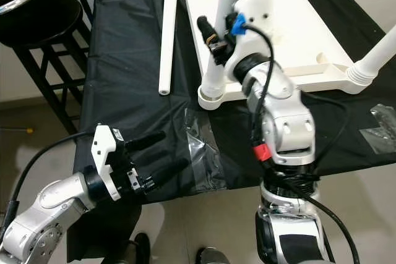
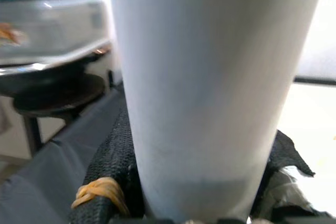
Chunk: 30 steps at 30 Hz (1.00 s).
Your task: Building children table
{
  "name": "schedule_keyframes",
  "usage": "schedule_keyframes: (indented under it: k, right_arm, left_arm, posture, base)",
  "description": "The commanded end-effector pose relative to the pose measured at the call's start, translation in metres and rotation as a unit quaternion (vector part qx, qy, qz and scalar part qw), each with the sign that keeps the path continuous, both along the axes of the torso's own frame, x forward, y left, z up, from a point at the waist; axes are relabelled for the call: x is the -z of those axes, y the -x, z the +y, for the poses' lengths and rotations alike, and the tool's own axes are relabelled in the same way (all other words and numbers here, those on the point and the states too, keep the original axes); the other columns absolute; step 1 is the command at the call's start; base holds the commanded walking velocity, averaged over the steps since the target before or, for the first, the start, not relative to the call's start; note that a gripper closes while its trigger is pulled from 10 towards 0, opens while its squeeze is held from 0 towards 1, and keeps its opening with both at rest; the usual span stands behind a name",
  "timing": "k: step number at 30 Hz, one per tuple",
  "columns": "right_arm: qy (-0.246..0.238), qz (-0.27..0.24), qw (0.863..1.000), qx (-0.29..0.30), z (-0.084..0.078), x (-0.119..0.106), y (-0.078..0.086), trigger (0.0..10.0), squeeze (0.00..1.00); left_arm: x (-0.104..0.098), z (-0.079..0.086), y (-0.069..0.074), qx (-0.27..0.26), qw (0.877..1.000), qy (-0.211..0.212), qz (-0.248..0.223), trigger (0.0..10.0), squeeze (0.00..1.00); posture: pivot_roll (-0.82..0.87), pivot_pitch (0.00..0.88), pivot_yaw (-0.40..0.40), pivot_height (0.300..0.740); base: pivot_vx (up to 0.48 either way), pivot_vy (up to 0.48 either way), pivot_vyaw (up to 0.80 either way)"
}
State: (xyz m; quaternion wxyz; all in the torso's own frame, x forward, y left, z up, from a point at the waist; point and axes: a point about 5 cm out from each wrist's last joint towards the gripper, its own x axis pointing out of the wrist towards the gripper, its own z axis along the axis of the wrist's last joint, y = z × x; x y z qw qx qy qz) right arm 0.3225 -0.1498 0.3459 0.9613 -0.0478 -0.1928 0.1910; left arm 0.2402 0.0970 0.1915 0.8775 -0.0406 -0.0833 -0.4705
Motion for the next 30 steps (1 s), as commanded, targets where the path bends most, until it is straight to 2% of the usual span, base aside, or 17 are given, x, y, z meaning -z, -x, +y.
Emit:
schedule_keyframes:
  k: [1,5,7,10,13,15,20,30]
  right_arm:
    - [-0.004,-0.022,1.000,-0.018,0.001,-0.008,0.004,10.0,0.00]
    - [0.013,-0.045,0.997,-0.063,-0.002,-0.023,0.007,10.0,0.00]
    - [0.018,-0.057,0.993,-0.104,-0.002,-0.031,0.010,10.0,0.00]
    - [0.019,-0.060,0.991,-0.117,-0.002,-0.033,0.010,10.0,0.00]
    - [0.013,-0.037,0.991,-0.128,0.005,-0.017,0.009,10.0,0.00]
    - [0.001,0.002,0.988,-0.154,0.020,0.008,0.013,10.0,0.00]
    - [-0.001,0.026,0.983,-0.180,0.031,0.026,0.018,10.0,0.00]
    - [0.011,0.019,0.983,-0.183,0.027,0.024,0.018,10.0,0.00]
  left_arm:
    - [0.004,0.002,-0.001,-0.011,1.000,0.002,0.016,10.0,0.00]
    - [0.000,0.006,-0.008,-0.048,0.998,0.020,0.024,10.0,0.00]
    - [-0.001,0.008,-0.015,-0.084,0.996,0.025,0.030,10.0,0.00]
    - [-0.001,0.009,-0.018,-0.099,0.994,0.021,0.031,10.0,0.00]
    - [0.002,0.009,-0.018,-0.110,0.992,0.038,0.048,10.0,0.00]
    - [0.001,0.008,-0.017,-0.109,0.991,0.054,0.051,10.0,0.00]
    - [-0.001,0.007,-0.016,-0.112,0.991,0.062,0.049,10.0,0.00]
    - [0.000,0.002,-0.016,-0.107,0.991,0.062,0.052,10.0,0.00]
  posture:
    - [-0.03,0.266,-0.004,0.740]
    - [-0.03,0.256,-0.008,0.740]
    - [-0.03,0.245,-0.013,0.740]
    - [-0.03,0.245,-0.013,0.740]
    - [-0.03,0.237,-0.017,0.740]
    - [-0.03,0.228,-0.020,0.740]
    - [-0.03,0.220,-0.020,0.740]
    - [-0.03,0.203,-0.023,0.740]
  base:
    - [0.000,0.000,0.00]
    - [0.000,0.000,0.00]
    - [0.000,0.000,0.00]
    - [0.000,0.000,0.00]
    - [0.000,0.000,0.00]
    - [0.000,-0.223,0.00]
    - [0.000,-0.448,0.00]
    - [0.000,-0.431,0.00]
